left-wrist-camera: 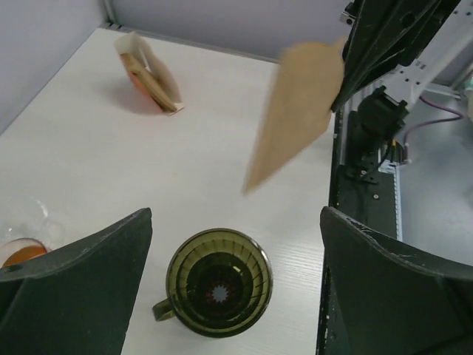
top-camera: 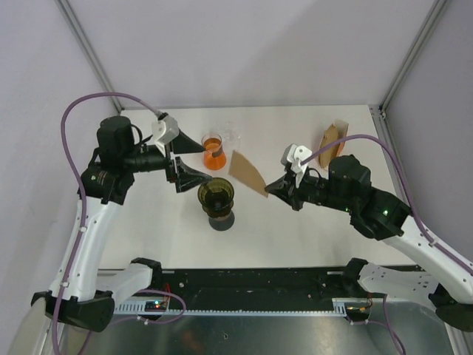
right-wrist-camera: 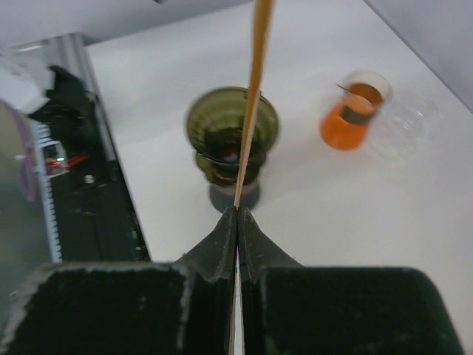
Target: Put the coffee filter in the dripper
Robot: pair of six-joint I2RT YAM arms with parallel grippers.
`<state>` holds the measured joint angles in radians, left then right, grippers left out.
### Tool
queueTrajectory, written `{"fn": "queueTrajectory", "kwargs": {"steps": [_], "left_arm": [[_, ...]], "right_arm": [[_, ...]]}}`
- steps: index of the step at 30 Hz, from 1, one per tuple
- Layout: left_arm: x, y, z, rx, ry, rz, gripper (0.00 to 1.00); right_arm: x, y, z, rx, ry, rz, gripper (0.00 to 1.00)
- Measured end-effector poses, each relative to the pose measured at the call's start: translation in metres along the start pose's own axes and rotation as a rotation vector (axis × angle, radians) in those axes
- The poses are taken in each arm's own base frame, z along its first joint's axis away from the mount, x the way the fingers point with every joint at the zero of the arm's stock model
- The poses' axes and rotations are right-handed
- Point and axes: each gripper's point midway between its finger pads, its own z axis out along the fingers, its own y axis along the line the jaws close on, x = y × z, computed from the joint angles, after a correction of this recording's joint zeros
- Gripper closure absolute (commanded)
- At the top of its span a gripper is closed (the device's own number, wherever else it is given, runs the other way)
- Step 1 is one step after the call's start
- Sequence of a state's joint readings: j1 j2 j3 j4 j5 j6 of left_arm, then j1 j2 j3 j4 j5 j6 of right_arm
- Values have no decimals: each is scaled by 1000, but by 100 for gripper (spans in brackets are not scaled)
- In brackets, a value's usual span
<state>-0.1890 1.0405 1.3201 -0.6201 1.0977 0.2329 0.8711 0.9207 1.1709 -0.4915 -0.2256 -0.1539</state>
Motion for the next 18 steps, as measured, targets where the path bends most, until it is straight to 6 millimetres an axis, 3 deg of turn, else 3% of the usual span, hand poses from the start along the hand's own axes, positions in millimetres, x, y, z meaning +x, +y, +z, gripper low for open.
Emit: {"fn": "queueTrajectory", "kwargs": {"steps": [4,10,12,18], "left_arm": [[-1,-23,8,78,4,24,0],[1,-50,18,180,17,34,5],[0,-56,17,208,11,37,17],[2,-87,13,355,-10,23,79]], "right_arm": [[-21,34,-6,-131,-62,-31,100],[-40,65,-11,-246,-122,-63,100],[-42,71,-12,-267,-132,-68,100],[-47,77,-11,-289,-151,-74,100]]}}
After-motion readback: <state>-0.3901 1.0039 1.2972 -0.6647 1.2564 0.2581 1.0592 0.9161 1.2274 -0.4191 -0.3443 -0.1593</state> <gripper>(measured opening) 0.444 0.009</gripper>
